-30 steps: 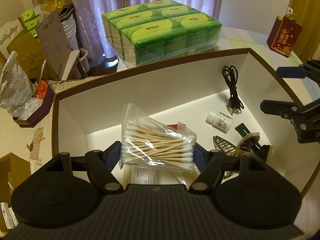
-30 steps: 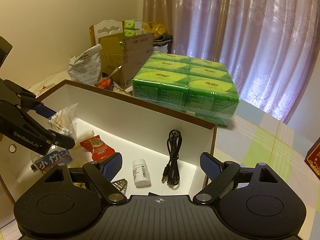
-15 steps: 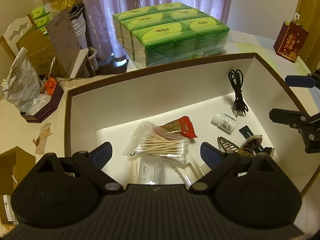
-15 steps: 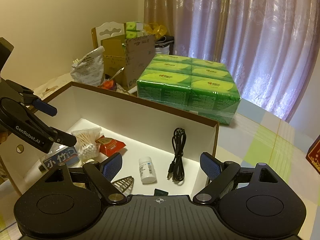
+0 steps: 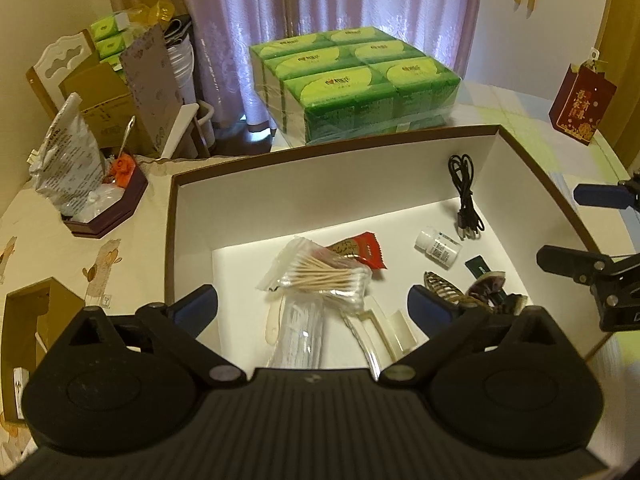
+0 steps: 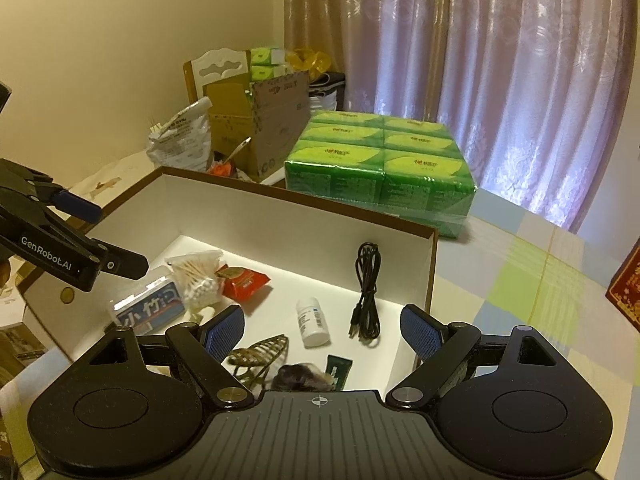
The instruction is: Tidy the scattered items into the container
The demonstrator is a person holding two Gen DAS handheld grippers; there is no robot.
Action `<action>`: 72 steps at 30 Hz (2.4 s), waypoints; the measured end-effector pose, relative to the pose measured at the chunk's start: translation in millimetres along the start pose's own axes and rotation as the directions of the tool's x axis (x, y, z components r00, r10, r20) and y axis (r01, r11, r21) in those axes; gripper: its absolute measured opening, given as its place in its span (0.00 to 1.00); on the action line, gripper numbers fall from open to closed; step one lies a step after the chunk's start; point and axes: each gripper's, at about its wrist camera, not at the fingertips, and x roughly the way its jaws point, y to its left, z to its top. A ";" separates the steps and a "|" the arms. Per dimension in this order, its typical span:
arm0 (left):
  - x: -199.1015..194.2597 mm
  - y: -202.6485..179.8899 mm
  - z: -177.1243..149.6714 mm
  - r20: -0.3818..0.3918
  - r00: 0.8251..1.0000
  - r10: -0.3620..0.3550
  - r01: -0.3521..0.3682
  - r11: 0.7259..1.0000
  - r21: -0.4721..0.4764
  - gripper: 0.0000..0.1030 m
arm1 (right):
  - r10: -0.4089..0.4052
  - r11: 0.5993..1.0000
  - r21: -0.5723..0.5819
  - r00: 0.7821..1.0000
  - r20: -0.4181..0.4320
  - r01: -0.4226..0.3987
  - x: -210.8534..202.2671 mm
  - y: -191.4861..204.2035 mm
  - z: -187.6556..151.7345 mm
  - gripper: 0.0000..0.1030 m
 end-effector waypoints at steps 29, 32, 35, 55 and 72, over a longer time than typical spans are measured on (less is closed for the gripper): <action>-97.1 -70.1 -79.1 0.044 0.996 0.078 -0.075 0.994 -0.082 0.99 | 0.001 0.988 0.155 0.997 -0.077 0.010 -106.2 25.3 -69.2 0.88; -103.4 -77.9 -86.4 0.022 0.997 0.076 -0.073 0.991 -0.113 0.99 | -0.010 0.989 0.146 0.997 -0.076 0.021 -114.5 23.3 -74.0 0.88; -109.1 -86.5 -93.7 0.008 0.997 0.080 -0.079 0.988 -0.132 0.99 | -0.011 0.990 0.138 0.997 -0.081 0.022 -122.3 22.9 -80.2 0.88; -143.0 -132.7 -122.7 -0.032 0.990 0.135 -0.139 0.975 -0.176 0.99 | 0.020 0.997 0.083 0.996 -0.091 -0.013 -150.8 16.5 -97.4 0.88; -146.0 -151.9 -132.2 -0.060 0.985 0.163 -0.172 0.964 -0.201 0.99 | 0.026 0.998 0.068 0.993 -0.114 -0.019 -153.1 4.6 -108.1 0.88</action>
